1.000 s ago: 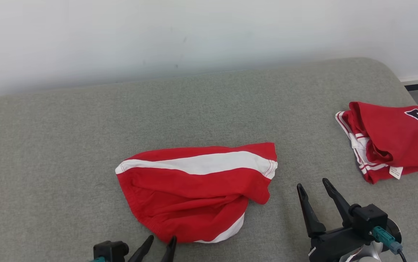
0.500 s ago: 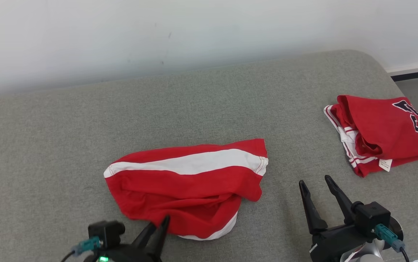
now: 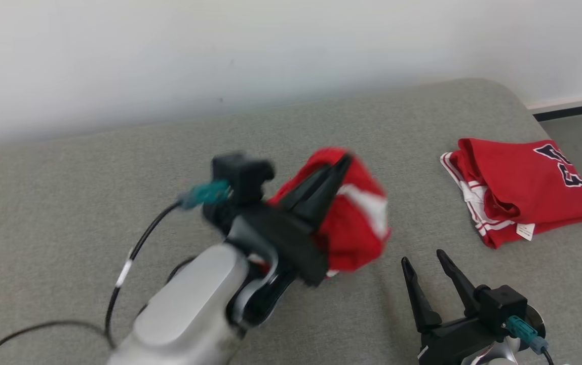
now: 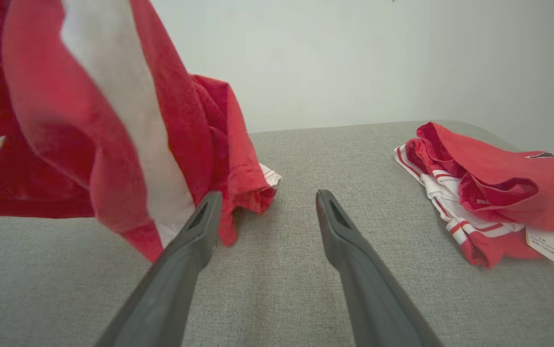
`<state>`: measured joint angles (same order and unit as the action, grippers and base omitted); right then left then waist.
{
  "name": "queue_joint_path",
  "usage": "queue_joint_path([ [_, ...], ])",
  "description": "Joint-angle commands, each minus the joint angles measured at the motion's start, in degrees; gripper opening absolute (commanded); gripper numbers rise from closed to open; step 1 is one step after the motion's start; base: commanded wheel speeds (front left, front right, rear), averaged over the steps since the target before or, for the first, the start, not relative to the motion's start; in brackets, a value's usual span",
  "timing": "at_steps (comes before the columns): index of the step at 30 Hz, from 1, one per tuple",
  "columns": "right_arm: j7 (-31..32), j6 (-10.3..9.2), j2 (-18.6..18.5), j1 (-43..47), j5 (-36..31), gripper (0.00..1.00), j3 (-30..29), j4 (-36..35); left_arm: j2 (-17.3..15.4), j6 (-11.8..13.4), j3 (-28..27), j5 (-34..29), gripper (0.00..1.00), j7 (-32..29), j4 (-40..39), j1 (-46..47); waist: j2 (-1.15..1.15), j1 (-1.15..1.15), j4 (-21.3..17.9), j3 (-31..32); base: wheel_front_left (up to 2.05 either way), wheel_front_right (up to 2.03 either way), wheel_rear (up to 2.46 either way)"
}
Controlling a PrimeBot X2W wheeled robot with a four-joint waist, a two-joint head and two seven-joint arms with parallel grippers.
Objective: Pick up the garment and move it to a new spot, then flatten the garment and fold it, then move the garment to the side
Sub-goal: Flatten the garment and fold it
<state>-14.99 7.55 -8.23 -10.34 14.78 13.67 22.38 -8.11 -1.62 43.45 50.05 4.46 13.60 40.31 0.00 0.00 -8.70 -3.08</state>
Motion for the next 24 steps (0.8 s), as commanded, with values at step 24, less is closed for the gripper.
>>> queue_joint_path([
  [24, -0.2, -0.15, 0.6, 0.8, -0.3, 1.00, -2.1, -1.1, -4.7, 14.0, -7.4, 13.7, 0.00, -7.4, 9.8, -9.1, 0.00, 0.00, 2.2, -2.2, 0.00, 0.00, 0.00],
])
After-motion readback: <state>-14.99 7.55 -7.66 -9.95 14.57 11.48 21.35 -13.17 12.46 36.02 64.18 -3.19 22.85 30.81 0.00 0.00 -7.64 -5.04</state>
